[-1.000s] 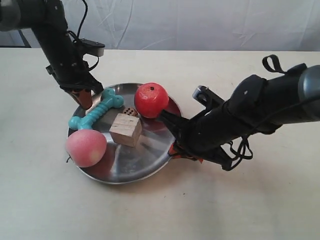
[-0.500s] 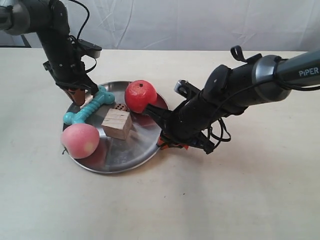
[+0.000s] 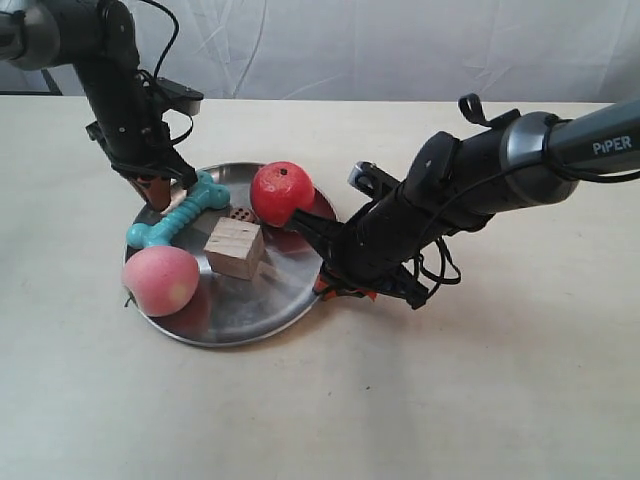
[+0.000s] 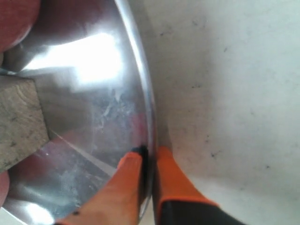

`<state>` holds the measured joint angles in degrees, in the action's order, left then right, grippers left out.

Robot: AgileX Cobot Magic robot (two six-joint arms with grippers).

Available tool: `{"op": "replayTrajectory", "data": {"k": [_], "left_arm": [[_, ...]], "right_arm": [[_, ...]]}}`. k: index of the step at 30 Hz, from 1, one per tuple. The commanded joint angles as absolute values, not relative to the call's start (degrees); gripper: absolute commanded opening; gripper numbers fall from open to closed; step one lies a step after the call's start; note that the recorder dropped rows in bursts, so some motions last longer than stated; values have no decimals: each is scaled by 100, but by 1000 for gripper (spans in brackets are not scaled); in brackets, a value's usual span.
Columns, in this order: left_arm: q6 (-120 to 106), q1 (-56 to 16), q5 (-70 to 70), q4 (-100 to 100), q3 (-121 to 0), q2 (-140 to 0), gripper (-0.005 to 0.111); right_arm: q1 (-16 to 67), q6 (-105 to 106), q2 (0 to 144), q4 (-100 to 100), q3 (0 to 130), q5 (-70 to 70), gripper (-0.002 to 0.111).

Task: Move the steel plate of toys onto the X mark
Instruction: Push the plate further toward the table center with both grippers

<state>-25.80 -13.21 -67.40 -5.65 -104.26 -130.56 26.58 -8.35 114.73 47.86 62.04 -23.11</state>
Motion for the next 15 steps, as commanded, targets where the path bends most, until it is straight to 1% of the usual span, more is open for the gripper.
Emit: {"op": "replayTrajectory", "data": {"k": [1, 3, 5, 7, 10, 12, 15], "left_arm": [[-2429, -1500, -6996, -1713, -10460, -13036, 12], [-2429, -1500, -6996, -1713, -10460, -13036, 20], [-2429, -1500, -6996, -1713, -10460, -13036, 29], [-2415, -1500, -6996, -1713, -10460, -13036, 36], [-2407, -1500, -6996, -1713, -10460, -13036, 40], [-2401, -1500, -6996, -1713, -10460, -13036, 40], [-2391, -1500, -6996, -1713, -10460, -13036, 40]], "right_arm": [[2730, -621, 11450, 4893, 6383, -1989, -1], [2730, -621, 11450, 4893, 6383, -2018, -1], [2730, -621, 11450, 4893, 6383, -2068, 6], [2730, -621, 11450, 4893, 6383, -2092, 20], [2730, -621, 11450, 4893, 6383, -2130, 39], [2730, -621, 11450, 4893, 6383, -2177, 42], [2730, -621, 11450, 4893, 6383, -2333, 42]]}}
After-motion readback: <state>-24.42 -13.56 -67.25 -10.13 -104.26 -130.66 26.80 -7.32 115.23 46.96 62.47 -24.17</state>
